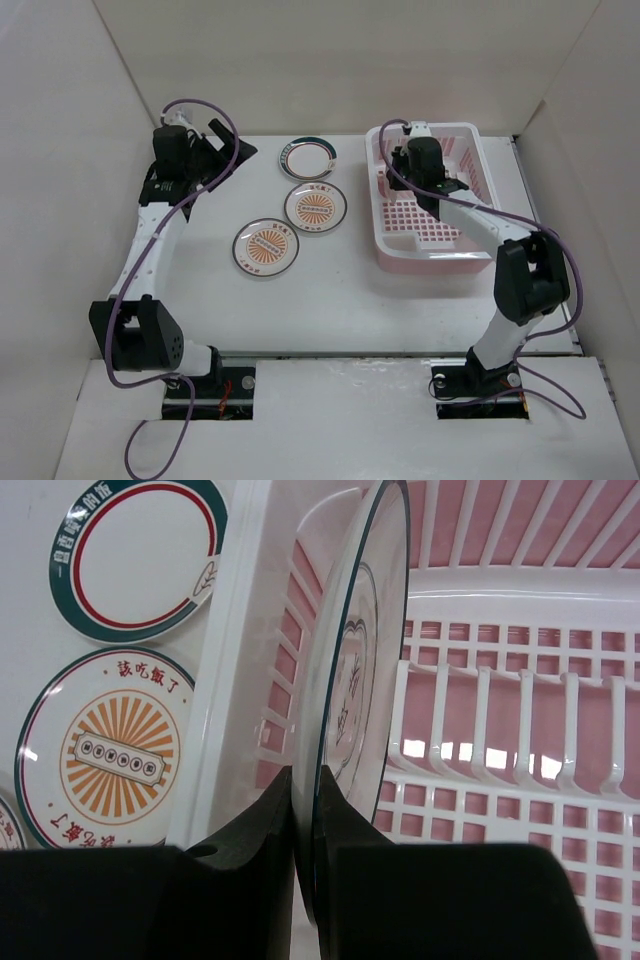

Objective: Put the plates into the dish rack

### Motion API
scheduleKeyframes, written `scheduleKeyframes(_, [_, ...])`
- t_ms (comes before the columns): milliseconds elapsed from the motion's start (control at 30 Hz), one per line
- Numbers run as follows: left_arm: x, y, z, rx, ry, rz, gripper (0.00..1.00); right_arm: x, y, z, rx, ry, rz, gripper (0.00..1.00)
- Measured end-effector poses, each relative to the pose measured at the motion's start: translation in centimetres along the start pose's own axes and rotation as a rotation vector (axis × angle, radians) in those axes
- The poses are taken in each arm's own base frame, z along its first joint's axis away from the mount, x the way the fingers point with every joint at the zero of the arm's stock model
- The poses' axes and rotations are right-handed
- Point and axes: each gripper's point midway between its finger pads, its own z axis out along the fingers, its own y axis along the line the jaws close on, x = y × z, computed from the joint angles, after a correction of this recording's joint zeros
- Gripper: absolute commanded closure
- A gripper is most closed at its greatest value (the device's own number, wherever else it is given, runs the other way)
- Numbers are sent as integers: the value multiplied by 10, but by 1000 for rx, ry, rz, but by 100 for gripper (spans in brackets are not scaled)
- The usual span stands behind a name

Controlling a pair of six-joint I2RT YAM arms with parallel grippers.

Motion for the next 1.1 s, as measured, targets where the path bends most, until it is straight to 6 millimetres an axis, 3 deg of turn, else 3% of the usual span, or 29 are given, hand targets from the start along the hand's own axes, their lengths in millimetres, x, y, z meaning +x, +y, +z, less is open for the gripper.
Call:
scheduleKeyframes(300, [22,20,27,-28,95,-26,0,4,3,4,59,8,-47,100])
scheduleKeyframes(733, [23,17,28,-19,100,-3,0,5,4,13,110,38,-118,100])
scheduleKeyframes(1100, [31,7,29,-1,118,13,0,6,-4,13,53,80,-168,93])
